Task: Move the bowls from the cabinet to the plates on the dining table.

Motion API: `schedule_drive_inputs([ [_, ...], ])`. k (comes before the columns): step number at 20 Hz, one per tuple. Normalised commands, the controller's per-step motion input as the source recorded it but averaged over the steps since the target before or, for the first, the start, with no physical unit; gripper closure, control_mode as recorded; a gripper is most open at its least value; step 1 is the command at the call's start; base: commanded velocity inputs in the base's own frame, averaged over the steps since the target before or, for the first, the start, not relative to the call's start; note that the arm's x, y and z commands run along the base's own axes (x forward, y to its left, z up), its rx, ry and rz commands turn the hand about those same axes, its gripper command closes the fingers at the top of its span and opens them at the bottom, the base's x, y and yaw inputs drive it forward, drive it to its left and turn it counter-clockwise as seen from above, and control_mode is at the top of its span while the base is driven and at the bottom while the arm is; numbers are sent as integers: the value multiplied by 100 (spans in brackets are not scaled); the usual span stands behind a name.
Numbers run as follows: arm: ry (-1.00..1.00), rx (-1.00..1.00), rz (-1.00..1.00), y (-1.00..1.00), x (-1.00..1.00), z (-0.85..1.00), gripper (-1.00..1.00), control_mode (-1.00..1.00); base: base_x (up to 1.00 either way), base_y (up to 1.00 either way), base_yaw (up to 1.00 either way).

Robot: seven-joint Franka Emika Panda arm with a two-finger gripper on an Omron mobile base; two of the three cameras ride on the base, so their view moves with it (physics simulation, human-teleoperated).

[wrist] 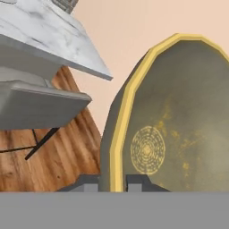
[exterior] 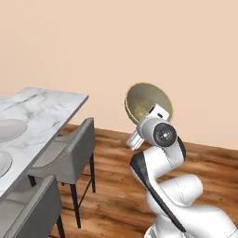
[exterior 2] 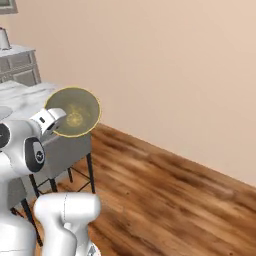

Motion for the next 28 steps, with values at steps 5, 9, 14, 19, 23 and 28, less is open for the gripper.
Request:
schedule_drive_inputs([
  [5,0,0,0,0,0,0,100,100,27,-22,58],
  [9,0,0,0,0,0,0,100,100,24,-31,54],
  [14,0,0,0,0,0,0,100,100,25,-46,51],
  [19,0,0,0,0,0,0,100,100,17,-62,47],
  [23,0,0,0,0,0,0,100,100,22,-48,33],
  [28,0,0,0,0,0,0,100,100,25,-34,26],
])
